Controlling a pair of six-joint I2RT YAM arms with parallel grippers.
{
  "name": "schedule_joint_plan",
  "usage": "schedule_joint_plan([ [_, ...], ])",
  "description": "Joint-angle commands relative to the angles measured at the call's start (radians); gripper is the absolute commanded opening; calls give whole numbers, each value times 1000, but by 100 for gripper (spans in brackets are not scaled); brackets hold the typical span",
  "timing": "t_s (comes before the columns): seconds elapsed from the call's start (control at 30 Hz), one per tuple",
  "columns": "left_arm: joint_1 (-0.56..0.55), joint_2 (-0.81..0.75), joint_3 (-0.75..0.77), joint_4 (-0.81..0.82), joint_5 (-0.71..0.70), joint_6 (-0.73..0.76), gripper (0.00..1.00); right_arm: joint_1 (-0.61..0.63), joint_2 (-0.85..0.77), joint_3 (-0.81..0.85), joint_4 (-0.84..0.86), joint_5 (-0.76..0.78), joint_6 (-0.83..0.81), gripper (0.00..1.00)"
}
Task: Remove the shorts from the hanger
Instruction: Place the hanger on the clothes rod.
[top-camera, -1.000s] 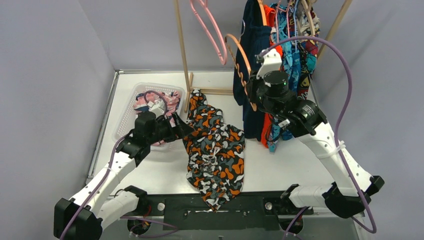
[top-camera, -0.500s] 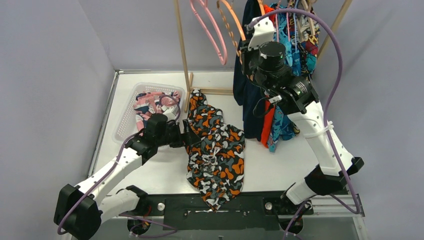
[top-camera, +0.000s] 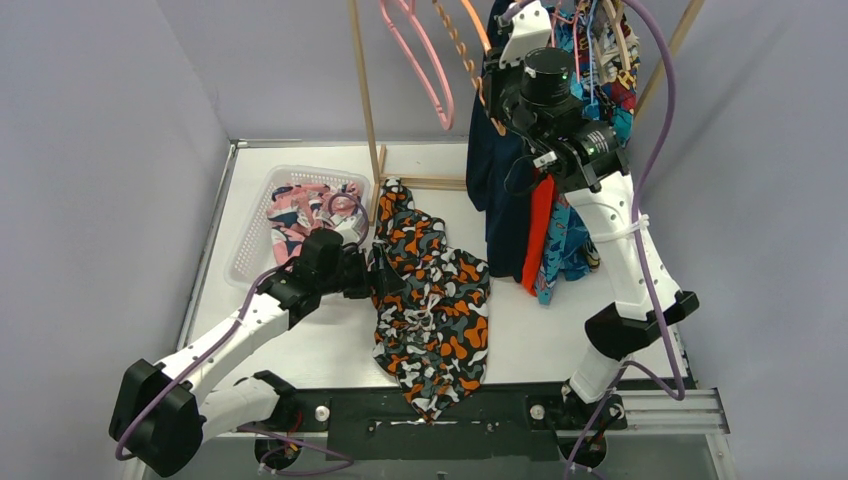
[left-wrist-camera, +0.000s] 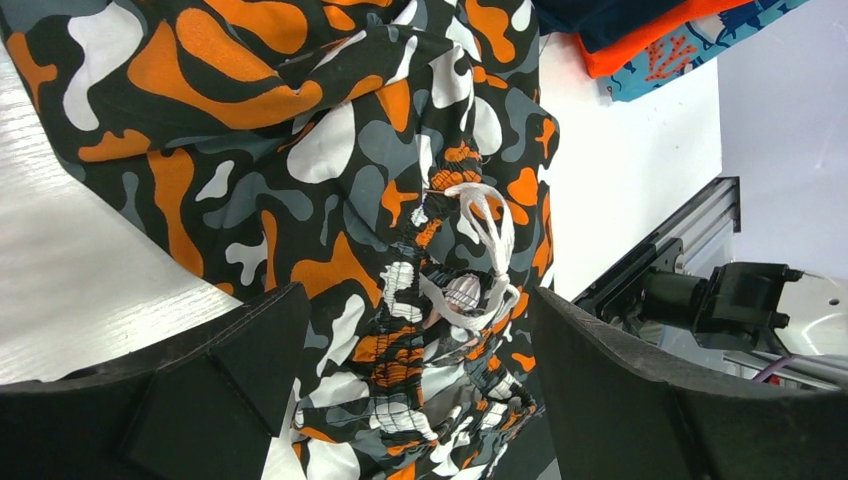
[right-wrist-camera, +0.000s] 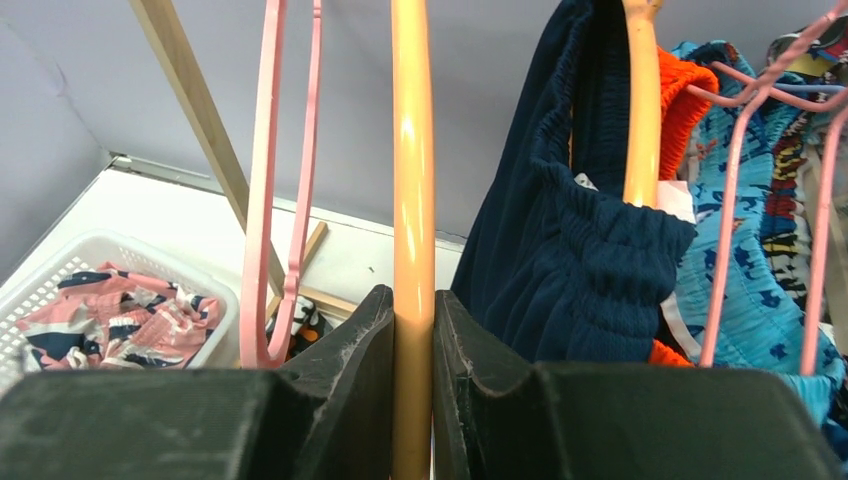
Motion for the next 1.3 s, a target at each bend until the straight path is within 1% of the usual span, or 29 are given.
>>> schedule_joint_plan([
  [0.0,-13,3,46,40,5,9,80,-33,0,83,49,-104,20,0],
  [0.3,-19,12,43,48,7,1,80,-141,48,134,-15,-331,109,0],
  [0.4,-21,20,43,49,14,3,80,-158,69,159,-51,-359,118,0],
  [0.53,-25,24,41,53,14,3,80,-158,76,147,-71,-400,117,1],
  [0.67,-34,27,49,34,4,13,81,-159,21,61,-39,-407,129,27],
  [0.77,-42,31,64,-11,-23,29,81,-159,-40,-14,-2,-406,136,41],
  [0.83,-46,33,73,-45,-40,40,82,-159,-85,-68,10,-401,141,54],
  [0.9,-61,34,81,-80,-61,43,84,-159,-145,-178,42,-398,153,64],
  [0.97,-91,34,75,-89,-84,32,84,-158,-216,-297,87,-402,170,70],
  [1.1,-171,52,80,-100,-151,12,85,-159,-374,-558,195,-403,213,76],
  [1.27,-285,127,127,-118,-256,-5,85,-155,-544,-821,279,-361,278,78],
])
